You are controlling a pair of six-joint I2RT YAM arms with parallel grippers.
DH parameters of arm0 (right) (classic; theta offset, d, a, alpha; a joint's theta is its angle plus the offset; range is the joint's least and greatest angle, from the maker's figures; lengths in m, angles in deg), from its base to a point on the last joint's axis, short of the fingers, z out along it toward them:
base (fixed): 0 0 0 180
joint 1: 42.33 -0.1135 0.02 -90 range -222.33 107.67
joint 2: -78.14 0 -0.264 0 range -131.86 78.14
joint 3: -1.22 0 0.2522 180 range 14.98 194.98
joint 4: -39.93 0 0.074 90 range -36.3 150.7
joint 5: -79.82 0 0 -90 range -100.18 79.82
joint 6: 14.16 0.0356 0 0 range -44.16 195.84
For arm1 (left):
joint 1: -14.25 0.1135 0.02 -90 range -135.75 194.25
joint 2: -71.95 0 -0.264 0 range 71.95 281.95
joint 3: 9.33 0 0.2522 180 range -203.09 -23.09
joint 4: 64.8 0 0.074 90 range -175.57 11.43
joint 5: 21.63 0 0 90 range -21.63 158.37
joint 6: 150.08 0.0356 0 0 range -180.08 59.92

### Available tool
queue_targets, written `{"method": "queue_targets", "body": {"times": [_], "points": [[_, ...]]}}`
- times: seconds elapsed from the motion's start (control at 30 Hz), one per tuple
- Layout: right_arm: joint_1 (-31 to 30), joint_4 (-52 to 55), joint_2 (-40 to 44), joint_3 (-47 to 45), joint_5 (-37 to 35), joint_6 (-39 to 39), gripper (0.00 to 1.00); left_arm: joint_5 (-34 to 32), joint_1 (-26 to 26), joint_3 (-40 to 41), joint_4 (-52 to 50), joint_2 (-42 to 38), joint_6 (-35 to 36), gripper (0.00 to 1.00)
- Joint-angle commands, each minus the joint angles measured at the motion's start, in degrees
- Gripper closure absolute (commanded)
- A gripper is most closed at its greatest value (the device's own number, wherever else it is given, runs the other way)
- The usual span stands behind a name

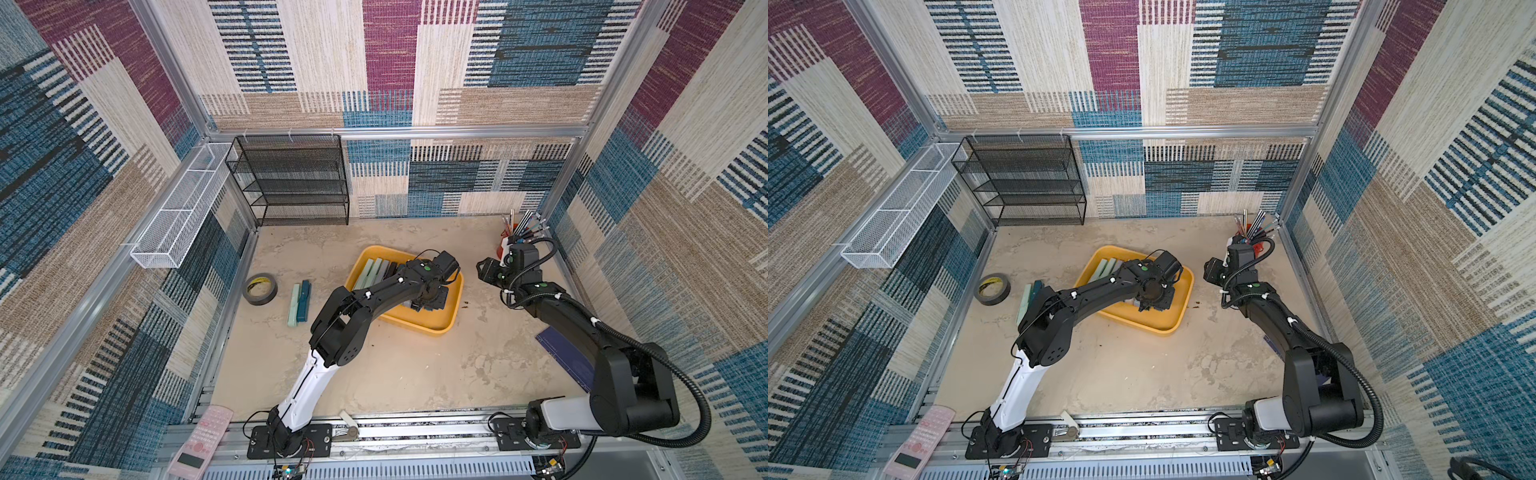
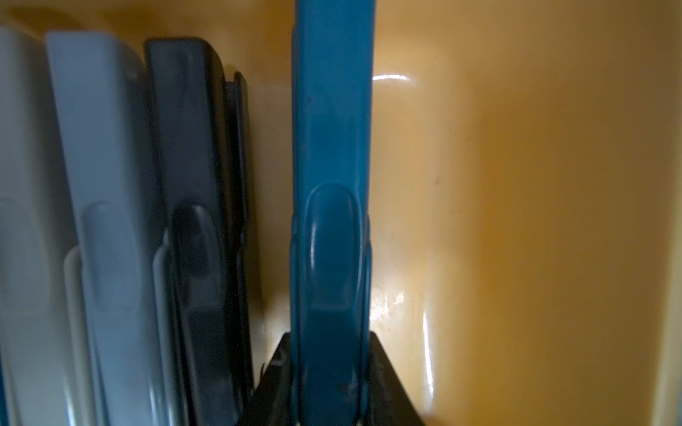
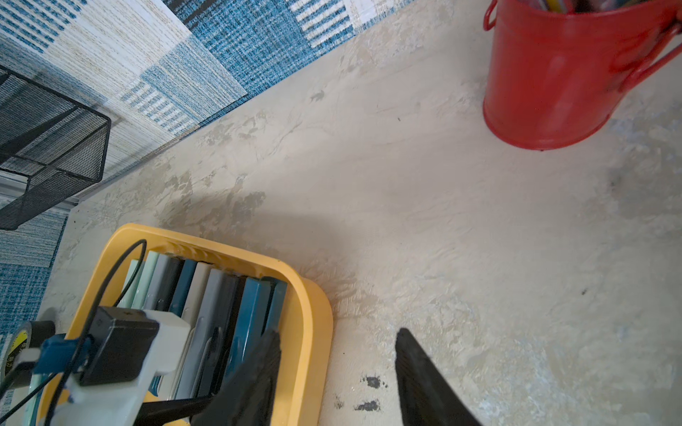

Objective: Put the pruning pliers into the storage box
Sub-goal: Place the pruning pliers in the storage box.

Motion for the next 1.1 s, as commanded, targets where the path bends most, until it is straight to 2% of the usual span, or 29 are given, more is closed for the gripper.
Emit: {"method": "queue_targets", "body": {"times": [0.0,0.27,0.47,0.77,0.93,1.07], "points": [[0.1,-1.9,-0.3,0.3,1.2,0.1,0.48,-1.0,0.1,-0.9,0.3,0.5,0.5,0.77],[0.1,-1.7,-0.6,0.5,1.5,-0.2,0.48,-1.0,0.2,-0.8,0.3,1.0,0.6,0.75],[0.1,-1.4,-0.7,0.6,2.0,-0.3,0.48,-0.5,0.2,-0.8,0.3,0.5,0.8,0.65],[0.1,0.3,-0.4,1.5,1.8,-1.7,0.49,-0.2,0.2,-1.8,-0.4,-2.2,2.3,0.54],[0.0,1.7,-0.7,2.7,4.2,-2.8,0.47,-1.9,0.3,-2.8,0.0,-6.4,9.0,0.41],[-1.2,3.4,-1.0,4.8,5.2,-3.6,0.47,-4.7,2.3,-0.7,-0.2,-10.6,12.4,0.37]]}}
